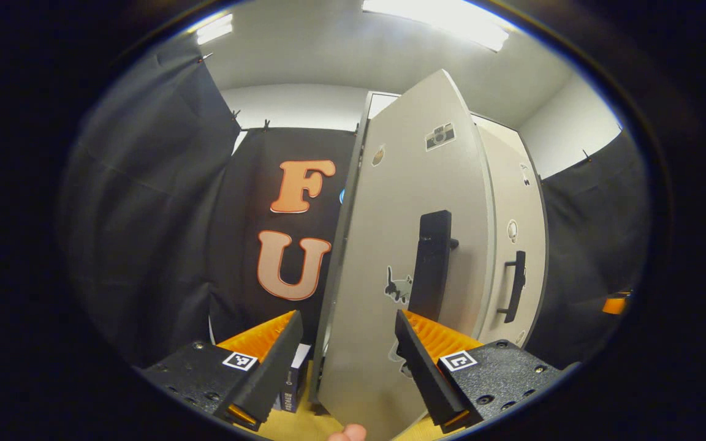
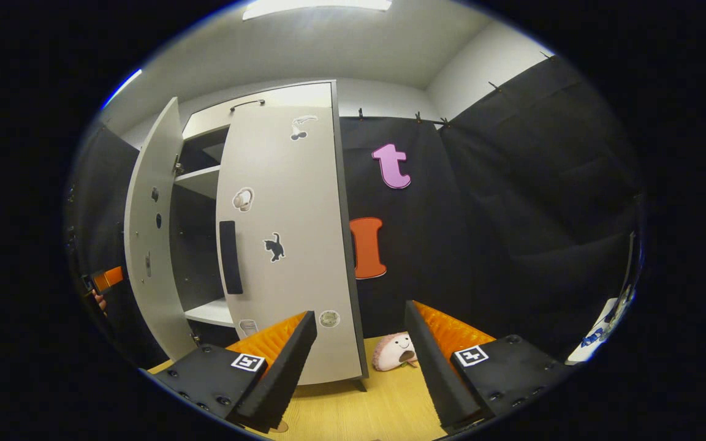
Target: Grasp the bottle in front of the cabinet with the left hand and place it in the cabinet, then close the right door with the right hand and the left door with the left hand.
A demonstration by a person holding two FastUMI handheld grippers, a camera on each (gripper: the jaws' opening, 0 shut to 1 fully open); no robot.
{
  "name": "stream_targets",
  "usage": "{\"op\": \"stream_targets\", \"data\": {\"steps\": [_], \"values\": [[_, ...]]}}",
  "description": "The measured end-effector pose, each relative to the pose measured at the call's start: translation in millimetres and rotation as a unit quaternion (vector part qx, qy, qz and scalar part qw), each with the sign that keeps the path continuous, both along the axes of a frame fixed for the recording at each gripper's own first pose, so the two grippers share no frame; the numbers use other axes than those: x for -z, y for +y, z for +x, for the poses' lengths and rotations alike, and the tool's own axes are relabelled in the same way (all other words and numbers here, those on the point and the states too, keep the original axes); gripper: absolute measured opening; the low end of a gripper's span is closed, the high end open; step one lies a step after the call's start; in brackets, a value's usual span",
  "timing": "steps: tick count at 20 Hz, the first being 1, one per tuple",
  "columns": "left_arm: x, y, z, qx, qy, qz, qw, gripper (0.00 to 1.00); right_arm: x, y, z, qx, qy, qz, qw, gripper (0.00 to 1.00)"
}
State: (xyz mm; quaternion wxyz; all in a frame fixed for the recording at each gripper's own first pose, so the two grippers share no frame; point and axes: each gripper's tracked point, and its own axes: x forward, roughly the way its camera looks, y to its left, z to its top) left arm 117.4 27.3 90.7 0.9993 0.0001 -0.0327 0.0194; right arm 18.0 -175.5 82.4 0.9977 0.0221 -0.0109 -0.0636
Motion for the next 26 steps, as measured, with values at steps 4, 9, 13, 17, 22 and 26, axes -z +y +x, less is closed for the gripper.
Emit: {"op": "stream_targets", "data": {"steps": [4, 9, 13, 17, 22, 26], "values": [[3.8, -33.5, 13.8, 0.038, 0.003, -0.015, 0.999, 0.92, -3.8, -18.1, -15.2, 0.024, -0.001, 0.0, 1.0, 0.96], [11.4, -61.5, 33.3, 0.067, 0.011, -0.031, 0.997, 0.95, -11.0, -37.6, -36.3, 0.049, -0.006, -0.003, 0.999, 0.96], [22.6, -78.0, 48.2, 0.08, 0.024, -0.04, 0.996, 0.95, -14.0, -48.2, -49.6, 0.063, -0.007, -0.005, 0.998, 0.96], [28.2, -88.3, 69.5, 0.085, 0.028, -0.033, 0.995, 0.95, -13.6, -55.6, -59.6, 0.074, -0.006, -0.005, 0.997, 0.96], [34.8, -102.1, 88.9, 0.085, 0.031, -0.013, 0.996, 0.95, -9.7, -66.1, -67.3, 0.085, 0.0, 0.0, 0.996, 0.96], [38.7, -107.5, 100.8, 0.084, 0.032, -0.007, 0.996, 0.95, -4.0, -71.5, -72.6, 0.091, 0.006, 0.006, 0.996, 0.96]]}}
